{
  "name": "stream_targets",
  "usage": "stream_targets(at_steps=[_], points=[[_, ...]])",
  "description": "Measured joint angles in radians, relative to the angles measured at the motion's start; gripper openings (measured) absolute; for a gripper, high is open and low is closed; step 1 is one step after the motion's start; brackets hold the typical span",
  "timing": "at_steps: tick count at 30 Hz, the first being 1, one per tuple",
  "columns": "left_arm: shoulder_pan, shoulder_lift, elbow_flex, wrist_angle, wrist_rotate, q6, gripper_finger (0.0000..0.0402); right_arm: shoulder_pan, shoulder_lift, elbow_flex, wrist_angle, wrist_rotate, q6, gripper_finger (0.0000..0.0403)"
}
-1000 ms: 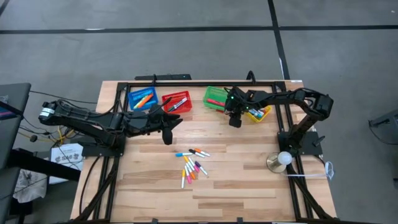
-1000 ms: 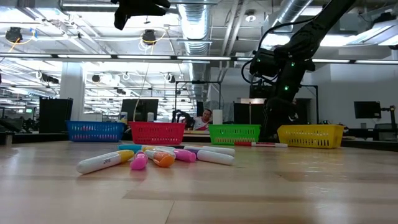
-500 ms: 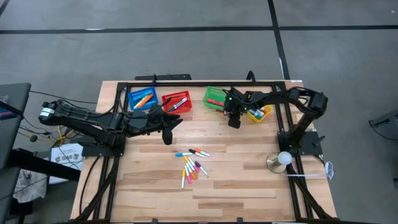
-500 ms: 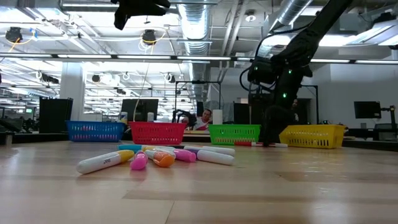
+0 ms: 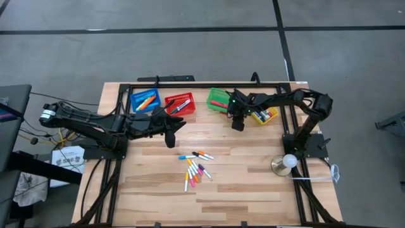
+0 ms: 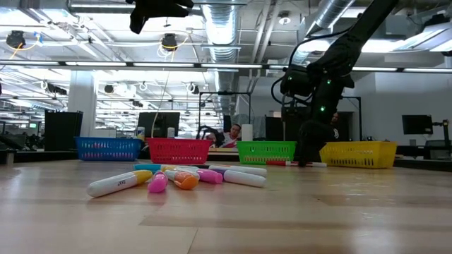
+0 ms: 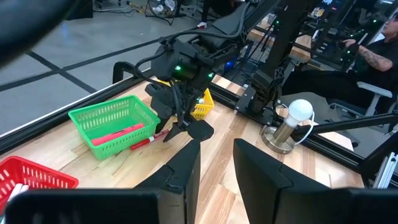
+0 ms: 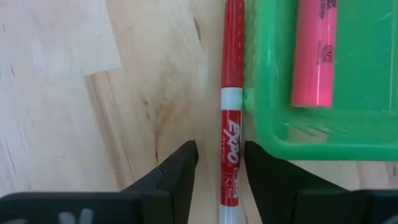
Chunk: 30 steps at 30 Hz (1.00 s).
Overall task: Pick & Place Markers
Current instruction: Put the small red marker pen into the red bin
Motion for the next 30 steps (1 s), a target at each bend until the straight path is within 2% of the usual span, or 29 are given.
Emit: stream_targets(at_steps=[10, 15, 24, 30], points=[[0.000, 0.000, 0.000, 0.002, 0.000, 0.000, 0.0095, 0.039, -0.005, 0.000, -0.010, 0.010, 0.065, 0.0111], [0.000, 0.000, 0.000, 0.002, 0.000, 0.000, 0.0095, 0.083, -0.006, 0.000, -0.034, 0.000, 0.071, 0.0080], [0.000, 0.000, 0.000, 0.001, 0.000, 0.001, 0.0095, 0.156, -0.008, 0.000, -0.063, -0.023, 0.190, 0.0019], [0.000, 0.000, 0.000, 0.001, 0.001, 0.024, 0.0095, 0.194, -0.012, -0.001, -0.064, -0.045, 0.295, 0.0026]])
